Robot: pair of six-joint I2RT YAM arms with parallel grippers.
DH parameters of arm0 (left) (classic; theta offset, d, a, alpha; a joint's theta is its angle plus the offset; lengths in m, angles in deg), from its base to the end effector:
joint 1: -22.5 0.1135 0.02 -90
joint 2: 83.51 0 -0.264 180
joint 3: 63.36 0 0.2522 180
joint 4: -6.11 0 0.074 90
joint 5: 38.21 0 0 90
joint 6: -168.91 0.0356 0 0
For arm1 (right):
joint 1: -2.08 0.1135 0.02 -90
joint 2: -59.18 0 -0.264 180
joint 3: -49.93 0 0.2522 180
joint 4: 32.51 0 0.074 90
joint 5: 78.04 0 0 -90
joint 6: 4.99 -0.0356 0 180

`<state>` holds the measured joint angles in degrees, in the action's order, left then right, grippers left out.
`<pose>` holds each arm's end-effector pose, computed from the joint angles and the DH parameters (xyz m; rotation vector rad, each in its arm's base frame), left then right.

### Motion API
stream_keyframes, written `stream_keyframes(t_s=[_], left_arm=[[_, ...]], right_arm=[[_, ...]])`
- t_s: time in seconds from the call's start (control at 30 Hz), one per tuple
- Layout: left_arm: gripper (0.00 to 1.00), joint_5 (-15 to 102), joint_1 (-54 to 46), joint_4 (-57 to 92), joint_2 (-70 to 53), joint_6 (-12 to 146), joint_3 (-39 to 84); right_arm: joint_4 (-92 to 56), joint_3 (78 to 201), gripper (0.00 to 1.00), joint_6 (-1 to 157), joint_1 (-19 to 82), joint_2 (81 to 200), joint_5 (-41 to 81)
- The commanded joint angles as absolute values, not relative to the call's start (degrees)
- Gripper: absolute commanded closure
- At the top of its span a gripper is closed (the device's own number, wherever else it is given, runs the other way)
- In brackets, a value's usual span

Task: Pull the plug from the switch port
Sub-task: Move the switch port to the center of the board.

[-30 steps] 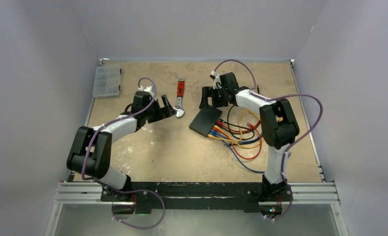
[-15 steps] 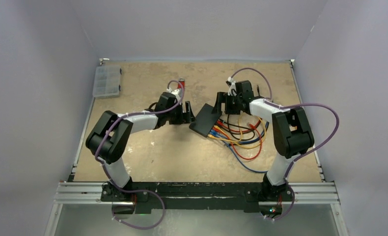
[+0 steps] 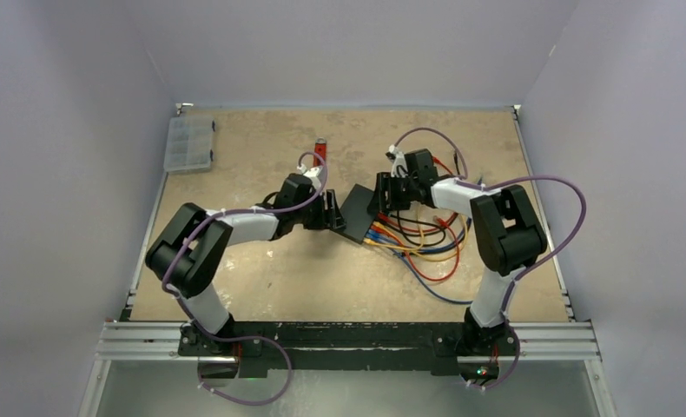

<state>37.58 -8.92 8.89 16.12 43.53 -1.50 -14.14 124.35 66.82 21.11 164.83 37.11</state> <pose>0.2907 -0.1878 0.1488 0.0550 2.4144 -0.8621 0.3503 0.1368 0.1561 -0.2225 2.4870 0.8183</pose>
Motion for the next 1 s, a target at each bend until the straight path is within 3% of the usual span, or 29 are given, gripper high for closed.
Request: stream_keyframes(t_s=[0.0,0.13,0.3,0.5,0.7,0.97], left_arm=[[0.42,41.4,-9.6,8.1,7.6,43.9,-6.3],[0.39,50.5,-9.8,12.0,0.1,46.7,-9.9],[0.24,61.9,-9.7,19.5,-5.6,49.3,-10.9],[0.17,58.8,-9.5,19.8,-4.9,50.2,-10.3],[0.19,48.6,-7.1,13.8,2.4,45.6,-10.4],[0.35,43.9,-5.7,11.4,4.6,42.6,-11.7]], right_arm=[[-16.6,124.6,0.44,67.7,26.5,165.6,45.1],[-17.3,125.3,0.48,69.3,31.0,166.1,47.4],[-17.5,125.9,0.46,70.0,33.4,165.6,45.7],[-17.3,126.6,0.4,68.4,33.4,164.4,44.0],[-20.7,125.2,0.37,65.6,33.3,165.3,46.3],[-22.1,124.6,0.47,64.4,34.0,166.4,48.2]])
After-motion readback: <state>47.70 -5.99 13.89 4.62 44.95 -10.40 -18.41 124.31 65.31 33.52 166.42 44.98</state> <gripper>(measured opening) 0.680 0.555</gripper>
